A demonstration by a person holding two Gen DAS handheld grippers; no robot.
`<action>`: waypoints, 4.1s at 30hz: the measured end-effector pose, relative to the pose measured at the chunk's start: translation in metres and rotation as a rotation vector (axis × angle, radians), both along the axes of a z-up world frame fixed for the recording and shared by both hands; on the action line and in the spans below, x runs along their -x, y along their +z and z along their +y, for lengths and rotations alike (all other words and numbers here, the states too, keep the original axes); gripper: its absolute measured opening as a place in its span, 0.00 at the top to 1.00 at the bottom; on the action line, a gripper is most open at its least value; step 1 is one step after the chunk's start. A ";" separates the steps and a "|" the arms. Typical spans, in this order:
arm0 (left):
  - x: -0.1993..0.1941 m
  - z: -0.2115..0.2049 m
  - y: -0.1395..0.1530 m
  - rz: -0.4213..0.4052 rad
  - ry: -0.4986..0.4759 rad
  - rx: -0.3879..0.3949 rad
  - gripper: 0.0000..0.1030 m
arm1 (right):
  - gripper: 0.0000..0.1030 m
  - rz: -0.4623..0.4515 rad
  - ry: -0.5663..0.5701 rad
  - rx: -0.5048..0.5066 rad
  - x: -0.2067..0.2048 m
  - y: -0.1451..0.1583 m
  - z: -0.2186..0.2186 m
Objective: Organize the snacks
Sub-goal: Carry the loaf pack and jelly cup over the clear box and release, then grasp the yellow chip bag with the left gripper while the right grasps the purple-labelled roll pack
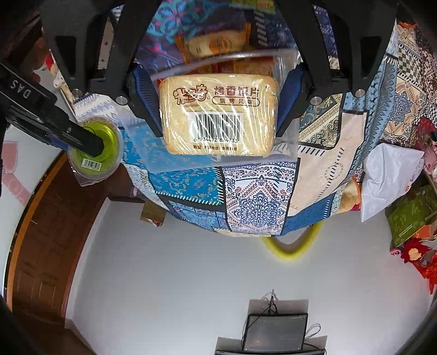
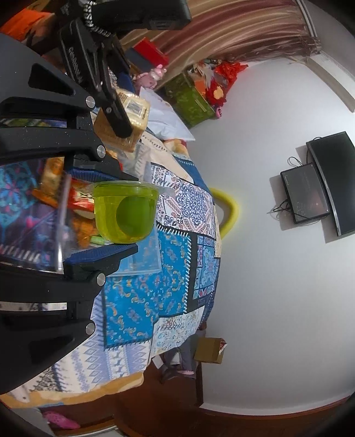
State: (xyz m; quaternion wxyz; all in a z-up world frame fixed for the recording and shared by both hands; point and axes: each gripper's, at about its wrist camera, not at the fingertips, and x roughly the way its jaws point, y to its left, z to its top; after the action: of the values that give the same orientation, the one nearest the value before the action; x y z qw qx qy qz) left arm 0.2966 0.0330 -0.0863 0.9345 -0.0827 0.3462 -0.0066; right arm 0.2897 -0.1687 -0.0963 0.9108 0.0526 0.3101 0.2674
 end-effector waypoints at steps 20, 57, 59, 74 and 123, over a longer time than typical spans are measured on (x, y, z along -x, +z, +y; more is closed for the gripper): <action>-0.100 0.009 -0.072 0.163 0.065 -0.035 0.25 | 0.64 0.123 0.004 0.101 -0.072 -0.058 0.032; 0.019 -0.003 0.007 0.051 -0.017 -0.132 0.23 | 0.42 0.049 0.005 0.169 -0.004 -0.009 0.018; 0.037 -0.004 0.013 0.040 -0.027 -0.136 0.20 | 0.39 0.022 -0.003 0.162 0.017 -0.001 0.011; 0.166 -0.005 -0.020 0.116 -0.059 -0.126 0.18 | 0.34 0.042 0.044 0.165 0.132 -0.019 -0.004; 0.215 0.016 -0.126 0.324 -0.056 0.042 0.60 | 0.59 0.301 0.150 0.255 0.127 -0.124 0.004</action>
State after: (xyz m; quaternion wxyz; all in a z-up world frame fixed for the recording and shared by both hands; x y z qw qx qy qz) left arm 0.0815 0.0485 -0.2118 0.8640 -0.0927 0.4941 -0.0267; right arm 0.1625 -0.1645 -0.2200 0.8310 -0.0472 0.4770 0.2823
